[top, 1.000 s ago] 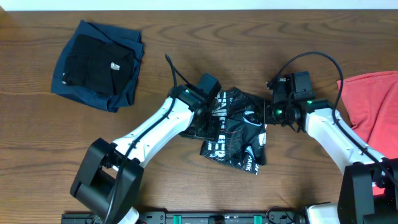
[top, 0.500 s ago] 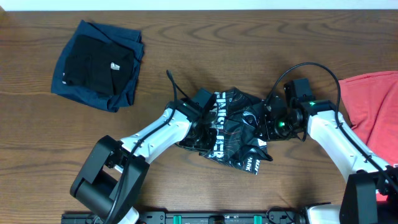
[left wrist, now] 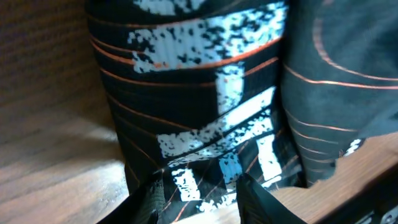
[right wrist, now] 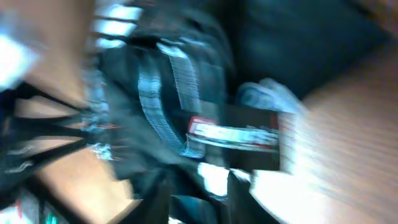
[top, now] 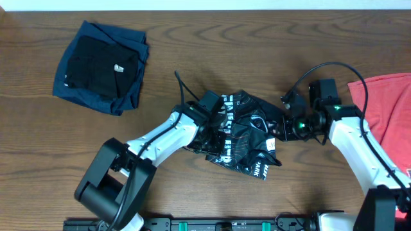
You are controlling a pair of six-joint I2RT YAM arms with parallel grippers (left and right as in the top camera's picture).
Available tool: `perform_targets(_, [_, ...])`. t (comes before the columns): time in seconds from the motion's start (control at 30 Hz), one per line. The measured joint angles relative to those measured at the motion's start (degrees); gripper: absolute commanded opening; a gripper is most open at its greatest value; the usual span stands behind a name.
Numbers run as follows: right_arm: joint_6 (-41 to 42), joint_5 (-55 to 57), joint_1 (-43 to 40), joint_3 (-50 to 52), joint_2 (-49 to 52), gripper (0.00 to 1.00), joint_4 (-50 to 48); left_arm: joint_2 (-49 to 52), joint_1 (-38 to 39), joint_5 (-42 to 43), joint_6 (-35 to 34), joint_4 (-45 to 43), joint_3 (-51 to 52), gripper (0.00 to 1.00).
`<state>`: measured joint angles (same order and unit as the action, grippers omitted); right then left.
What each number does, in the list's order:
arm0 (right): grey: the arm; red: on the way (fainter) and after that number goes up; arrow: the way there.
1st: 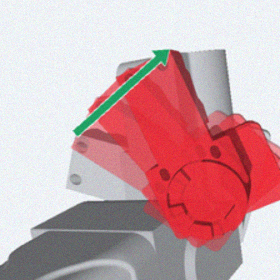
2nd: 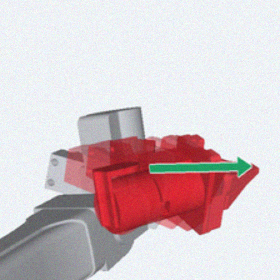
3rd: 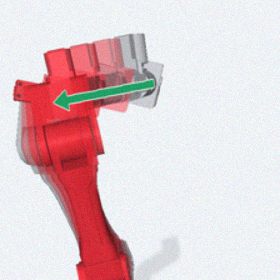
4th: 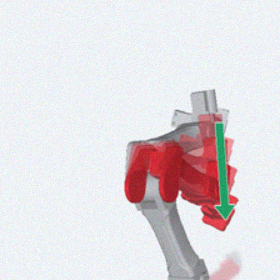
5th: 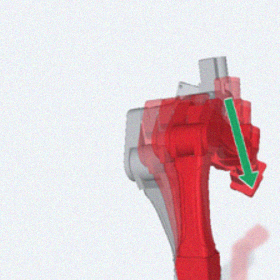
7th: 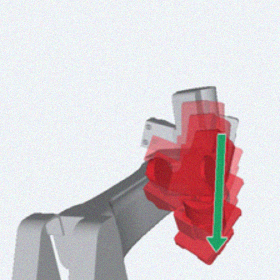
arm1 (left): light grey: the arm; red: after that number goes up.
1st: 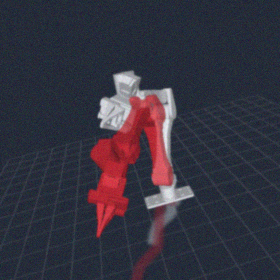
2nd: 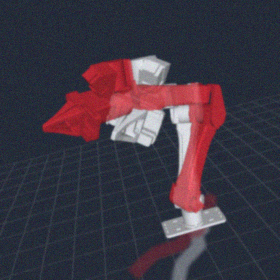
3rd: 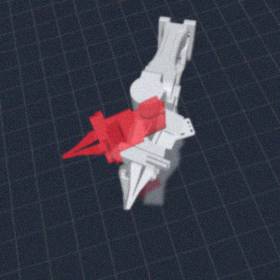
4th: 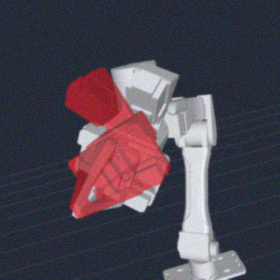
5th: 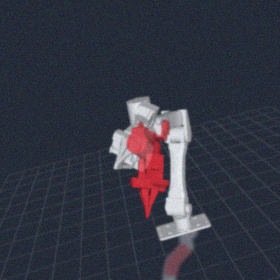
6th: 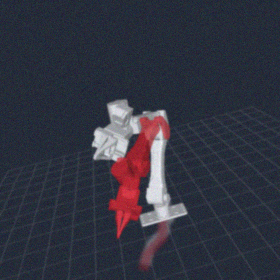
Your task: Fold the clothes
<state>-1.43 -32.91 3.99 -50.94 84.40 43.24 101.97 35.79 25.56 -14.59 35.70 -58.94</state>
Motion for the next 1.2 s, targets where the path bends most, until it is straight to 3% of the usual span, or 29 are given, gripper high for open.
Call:
perform_targets(0.2, [0.8, -4.6, 4.0, 0.0, -0.4, 0.59, -4.9, 1.9, 0.0, 0.4, 0.0, -0.6, 0.0, 0.08])
perform_targets(0.4, [4.5, 0.8, 13.1, 0.0, 2.4, 0.62, -11.5, 1.9, 0.0, 0.7, 0.3, -0.7, 0.0, 0.06])
perform_targets(0.5, [6.3, 3.9, 16.6, 0.0, 5.7, 0.49, -12.1, 1.9, 0.0, 0.7, 0.3, -0.7, 0.0, 0.06])
perform_targets(0.53, [7.1, 5.4, 17.5, 0.0, 6.7, 0.34, -11.8, 1.9, 0.0, 0.7, 0.3, -0.7, 0.0, 0.06])
perform_targets(0.57, [8.4, 7.7, 18.1, 0.0, 7.6, 0.12, -11.3, 1.9, 0.0, 0.7, 0.3, -0.6, 0.0, 0.06])
perform_targets(0.6, [9.4, 9.6, 18.4, 0.0, 8.2, 0.05, -10.7, 1.9, 0.0, 0.7, 0.3, -0.6, 0.0, 0.06])
perform_targets(0.63, [10.9, 12.0, 18.5, 0.0, 8.6, 0.01, -9.9, 1.9, 0.0, 0.7, 0.3, -0.6, 0.0, 0.06])
perform_targets(0.87, [14.0, 19.6, 15.3, -0.2, 6.2, 0.01, 0.7, 1.9, 0.0, 0.9, 0.3, -0.3, 0.0, 0.06])
perform_targets(0.9, [13.8, 20.1, 14.5, -0.2, 4.7, 0.03, 2.3, 1.9, 0.0, 0.9, 0.3, -0.3, 0.0, 0.06])
perform_targets(1.07, [12.4, 22.3, 11.0, -0.9, -3.3, 0.46, 10.2, 1.9, 0.0, 0.9, 0.3, -0.3, 0.0, 0.06])
perform_targets(1.2, [11.5, 23.8, 8.9, -1.1, -5.6, 0.47, 15.3, 1.9, 0.0, 0.9, 0.3, -0.3, 0.0, 0.06])
